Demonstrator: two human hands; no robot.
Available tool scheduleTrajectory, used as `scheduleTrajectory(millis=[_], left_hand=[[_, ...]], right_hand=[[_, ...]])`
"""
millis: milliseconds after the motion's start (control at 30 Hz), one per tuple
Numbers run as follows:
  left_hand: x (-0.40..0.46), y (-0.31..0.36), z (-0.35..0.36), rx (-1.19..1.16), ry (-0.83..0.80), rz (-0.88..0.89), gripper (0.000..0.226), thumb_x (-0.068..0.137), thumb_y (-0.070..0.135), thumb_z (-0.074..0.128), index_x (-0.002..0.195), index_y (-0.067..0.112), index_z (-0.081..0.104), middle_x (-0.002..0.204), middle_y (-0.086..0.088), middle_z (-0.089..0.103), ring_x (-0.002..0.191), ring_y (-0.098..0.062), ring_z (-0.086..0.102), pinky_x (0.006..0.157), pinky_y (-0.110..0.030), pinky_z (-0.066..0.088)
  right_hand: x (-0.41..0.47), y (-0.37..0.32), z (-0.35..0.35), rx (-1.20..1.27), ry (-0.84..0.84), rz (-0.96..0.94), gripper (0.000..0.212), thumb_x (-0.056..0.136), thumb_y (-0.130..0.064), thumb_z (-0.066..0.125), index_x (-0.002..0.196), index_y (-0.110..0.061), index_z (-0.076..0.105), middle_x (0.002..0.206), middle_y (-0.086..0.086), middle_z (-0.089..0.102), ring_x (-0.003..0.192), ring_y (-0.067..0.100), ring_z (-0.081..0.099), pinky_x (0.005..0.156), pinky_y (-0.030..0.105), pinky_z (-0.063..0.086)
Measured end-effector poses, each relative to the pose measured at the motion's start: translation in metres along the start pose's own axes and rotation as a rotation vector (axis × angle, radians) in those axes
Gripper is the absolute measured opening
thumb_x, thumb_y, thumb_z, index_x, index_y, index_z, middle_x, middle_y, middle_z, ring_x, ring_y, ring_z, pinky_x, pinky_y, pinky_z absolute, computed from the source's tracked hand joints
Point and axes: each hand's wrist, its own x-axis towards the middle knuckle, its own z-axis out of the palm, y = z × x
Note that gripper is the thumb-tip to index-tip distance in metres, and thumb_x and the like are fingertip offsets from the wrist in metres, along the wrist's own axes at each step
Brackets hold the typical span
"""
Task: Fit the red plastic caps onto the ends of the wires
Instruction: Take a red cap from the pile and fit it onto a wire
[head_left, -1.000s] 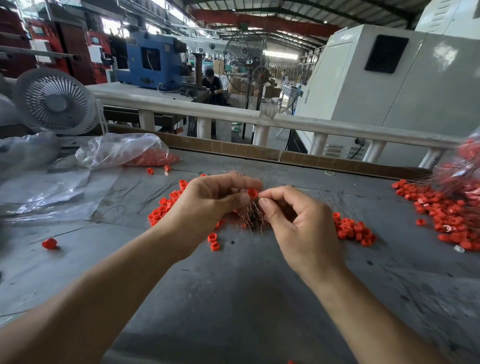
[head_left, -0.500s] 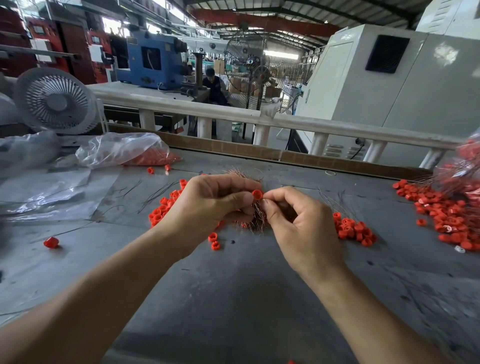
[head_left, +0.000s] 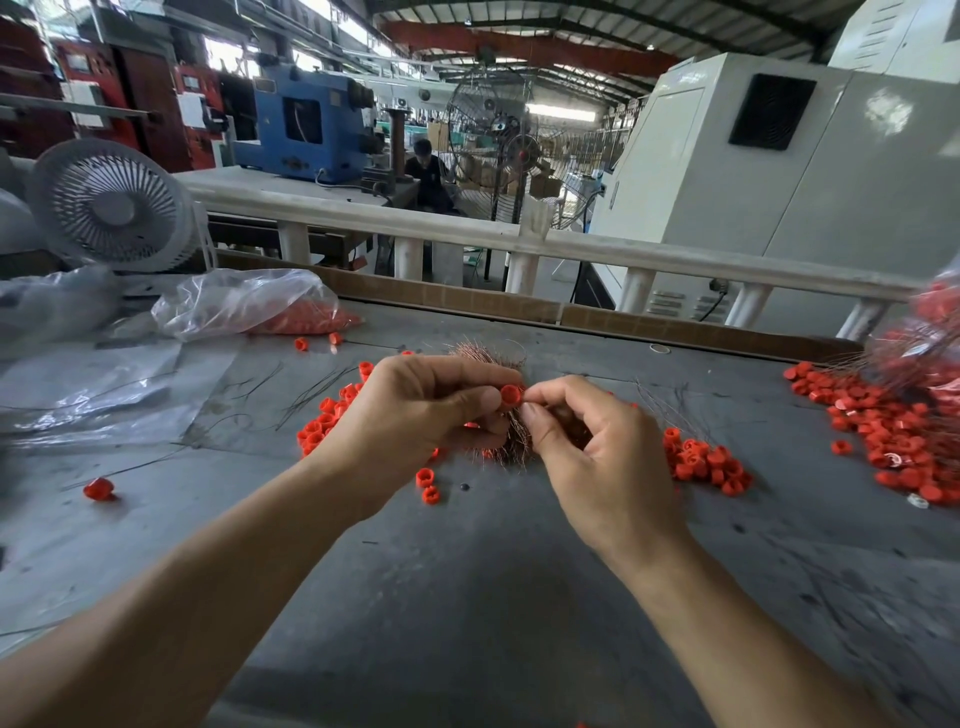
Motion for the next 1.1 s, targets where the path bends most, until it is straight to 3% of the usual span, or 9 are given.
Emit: scheduleTrajectory(millis=[200, 467, 600, 700, 833, 1000, 1100], left_hand=[[0.0007, -0.0009, 0.0005, 0.032, 0.0, 0.018, 0.026, 0.095, -0.005, 0.06, 0.104, 0.012, 0.078, 0.097, -0.022, 0.076, 0.081, -0.022, 0.074, 0.075, -0.026, 0.062], [0.0024, -0.0055, -0.0013, 0.019, -0.023, 0.0, 0.03, 0.096, -0.002, 0.06, 0.099, 0.019, 0.081, 0.094, -0.013, 0.078, 0.082, -0.02, 0.075, 0.073, -0.025, 0.06], [0.0026, -0.0059, -0.0012, -0.037, -0.031, 0.002, 0.024, 0.097, -0.001, 0.06, 0.102, 0.012, 0.079, 0.085, -0.006, 0.076, 0.078, -0.015, 0.073, 0.071, -0.022, 0.059], [0.0022, -0.0056, -0.0012, -0.039, -0.023, 0.012, 0.021, 0.097, -0.001, 0.059, 0.105, 0.008, 0.077, 0.089, -0.012, 0.076, 0.08, -0.019, 0.072, 0.073, -0.025, 0.06], [-0.0005, -0.0032, 0.0014, -0.089, -0.031, 0.025, 0.02, 0.097, -0.003, 0.056, 0.109, 0.001, 0.073, 0.093, -0.023, 0.075, 0.081, -0.024, 0.073, 0.072, -0.027, 0.061], [-0.001, -0.0033, 0.0027, -0.11, -0.053, 0.029, 0.021, 0.098, -0.002, 0.055, 0.112, -0.003, 0.07, 0.103, -0.031, 0.072, 0.086, -0.033, 0.073, 0.079, -0.036, 0.064], [-0.0007, -0.0041, 0.003, -0.156, -0.085, 0.017, 0.022, 0.099, -0.003, 0.053, 0.114, -0.006, 0.068, 0.105, -0.029, 0.073, 0.089, -0.035, 0.075, 0.077, -0.036, 0.063]], right_hand=[[-0.0005, 0.002, 0.0008, -0.004, -0.004, 0.012, 0.01, 0.094, -0.016, 0.071, 0.09, -0.026, 0.072, 0.073, -0.015, 0.066, 0.067, 0.005, 0.062, 0.059, 0.012, 0.043], [-0.001, 0.0029, 0.0014, 0.012, -0.042, 0.036, 0.014, 0.097, -0.024, 0.058, 0.1, -0.028, 0.072, 0.081, -0.012, 0.07, 0.078, 0.009, 0.066, 0.07, 0.03, 0.052], [-0.0018, 0.004, 0.0015, 0.006, -0.076, 0.06, 0.02, 0.101, -0.015, 0.057, 0.107, -0.029, 0.07, 0.083, -0.015, 0.07, 0.081, 0.007, 0.066, 0.071, 0.027, 0.052], [-0.0023, 0.0041, 0.0024, 0.048, -0.107, 0.102, 0.024, 0.103, -0.011, 0.055, 0.115, -0.028, 0.067, 0.091, -0.015, 0.073, 0.087, 0.004, 0.069, 0.074, 0.022, 0.053], [-0.0027, 0.0046, 0.0035, 0.093, -0.113, 0.134, 0.027, 0.104, -0.012, 0.053, 0.124, -0.029, 0.061, 0.088, -0.013, 0.074, 0.072, 0.002, 0.065, 0.064, 0.013, 0.044], [-0.0036, 0.006, 0.0048, 0.148, -0.144, 0.185, 0.03, 0.105, -0.014, 0.054, 0.131, -0.03, 0.058, 0.097, -0.014, 0.077, 0.088, 0.008, 0.072, 0.074, 0.026, 0.051], [-0.0034, 0.0059, 0.0052, 0.184, -0.18, 0.194, 0.035, 0.104, -0.007, 0.054, 0.132, -0.03, 0.058, 0.105, -0.014, 0.077, 0.097, 0.005, 0.073, 0.077, 0.02, 0.051]])
